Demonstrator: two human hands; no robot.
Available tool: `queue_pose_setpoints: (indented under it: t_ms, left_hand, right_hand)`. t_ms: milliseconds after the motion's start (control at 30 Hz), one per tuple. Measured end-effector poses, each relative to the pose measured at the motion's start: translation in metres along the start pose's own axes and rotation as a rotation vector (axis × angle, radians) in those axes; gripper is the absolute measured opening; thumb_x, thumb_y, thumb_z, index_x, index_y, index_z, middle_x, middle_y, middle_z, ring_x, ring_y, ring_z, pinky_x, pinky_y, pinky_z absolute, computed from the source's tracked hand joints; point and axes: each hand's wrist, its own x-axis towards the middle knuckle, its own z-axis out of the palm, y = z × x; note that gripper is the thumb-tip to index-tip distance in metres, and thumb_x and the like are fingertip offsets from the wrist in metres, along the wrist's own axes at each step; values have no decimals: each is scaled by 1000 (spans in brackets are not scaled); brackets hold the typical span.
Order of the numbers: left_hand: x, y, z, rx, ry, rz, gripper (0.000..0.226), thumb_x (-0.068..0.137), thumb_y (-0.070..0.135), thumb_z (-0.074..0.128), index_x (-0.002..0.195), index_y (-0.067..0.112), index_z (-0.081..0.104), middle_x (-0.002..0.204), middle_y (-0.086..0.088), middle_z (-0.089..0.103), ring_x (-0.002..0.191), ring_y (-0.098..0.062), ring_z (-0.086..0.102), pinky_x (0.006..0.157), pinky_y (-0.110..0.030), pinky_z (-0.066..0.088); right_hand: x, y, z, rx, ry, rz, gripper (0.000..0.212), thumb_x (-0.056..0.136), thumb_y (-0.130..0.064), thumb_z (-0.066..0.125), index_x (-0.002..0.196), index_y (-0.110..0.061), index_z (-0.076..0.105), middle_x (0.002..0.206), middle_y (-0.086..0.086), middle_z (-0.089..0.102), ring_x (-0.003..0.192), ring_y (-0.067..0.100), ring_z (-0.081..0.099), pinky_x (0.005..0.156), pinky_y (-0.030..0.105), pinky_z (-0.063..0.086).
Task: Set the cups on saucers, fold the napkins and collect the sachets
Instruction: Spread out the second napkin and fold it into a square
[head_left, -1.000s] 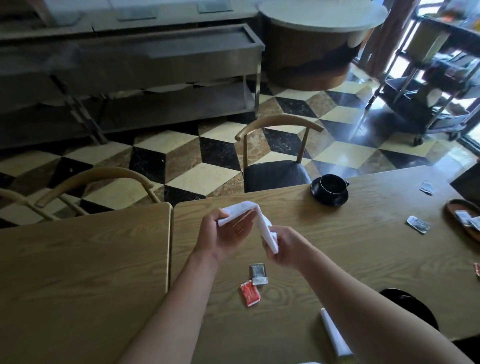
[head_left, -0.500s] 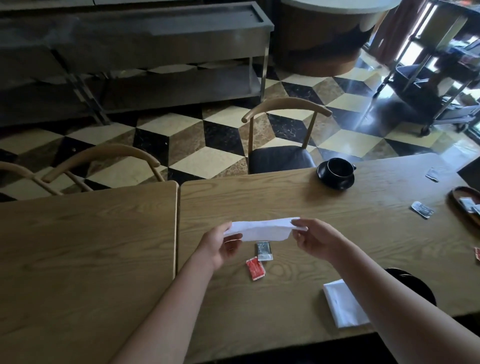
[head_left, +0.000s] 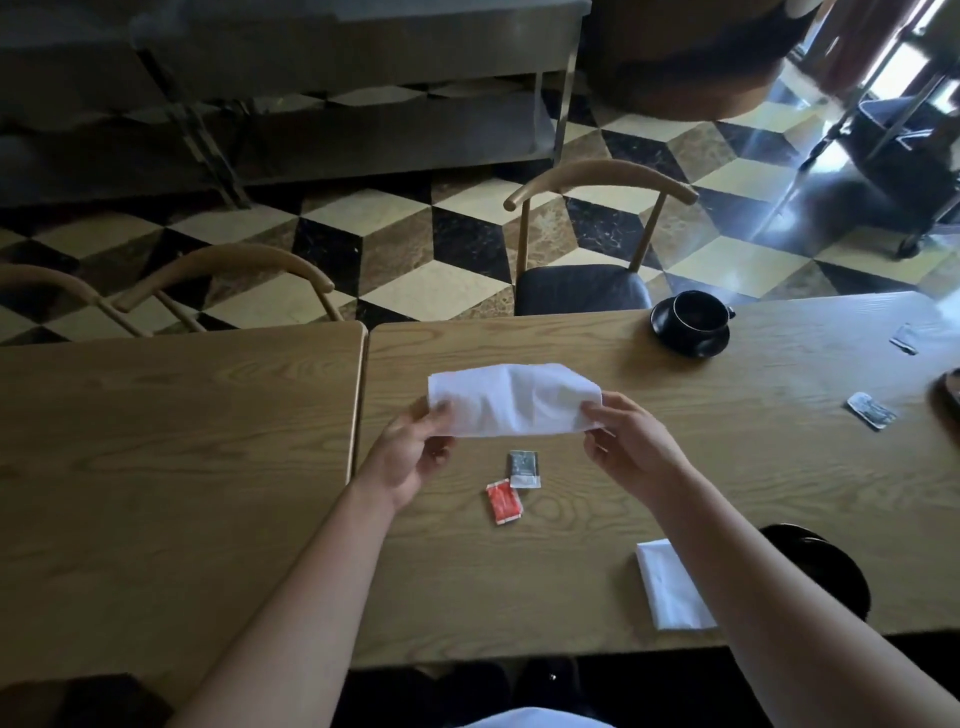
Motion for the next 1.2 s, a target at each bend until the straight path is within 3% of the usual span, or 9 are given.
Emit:
queue_pose_setpoints:
  t_ms: [167,267,367,533,700,800,933,1100,1200]
  left_hand:
    - [-20,-72,-30,-62,102,-128,12,84,12,73,93,17,69,70,2,56,52,-9,43,41,-21,30]
    - [-30,-122,-44,82,332,-295,11,87,5,70,84,13,63,64,-1,57,43,-7,49,35,-16,28]
    - [-37,-166,-54,253,426,-443,18,88,1,67,78,8,55,65,-8,55,36,-6,56,32,-13,29]
    - [-36,-187,-57,252,517,-475,13,96,12,59,85,12,53,78,-9,61,43,-13,65,34,-15,34]
    - [-35,-180,-62,229,545,-439,7,92,9,62,96,9,56,88,-12,61,50,-17,62,39,-19,40]
    - [-29,-164,-63,235,534,-337,19,86,7,68,102,15,62,94,-9,69,56,-20,65,47,-25,45]
    - [-17,-137,-57,204,423,-268,4,87,9,72,90,7,69,92,-16,71,73,-24,68,68,-32,53]
    - [-7,-107,-55,179,225,-345,26,81,-2,76,105,-5,67,98,-20,74,87,-28,72,76,-31,62]
    - [5,-103,-58,364,262,-334,17,84,-5,69,100,0,68,91,-19,73,76,-24,70,63,-26,58]
  right_hand:
    - [-8,57,-36,-38,13,65,21,91,-5,65,78,-22,68,79,-3,70,62,5,61,61,20,45]
    - [-8,112,-63,-134,146,268,15,87,0,65,86,-15,65,63,0,57,48,4,49,46,16,43]
    - [-9,163,-84,-190,311,422,24,83,8,63,73,-12,55,56,2,38,41,8,36,39,15,36]
    - [-8,185,-89,-339,364,425,14,79,3,65,75,-9,61,55,5,48,45,14,45,49,20,32]
    - [-8,162,-89,-333,319,306,21,78,2,63,77,-14,49,59,2,43,47,13,40,52,22,32]
    - [-6,147,-82,-360,326,205,23,82,-1,67,95,-19,60,68,4,61,51,13,54,53,25,45]
    - [4,135,-78,-408,295,230,18,87,-3,64,99,-13,73,75,2,64,65,12,60,60,23,51]
    - [17,124,-75,-328,312,290,14,86,-9,68,97,-4,75,71,2,67,65,10,64,58,20,55]
    - [26,115,-74,-394,269,276,18,80,-4,68,96,5,72,77,6,61,73,14,60,64,22,55]
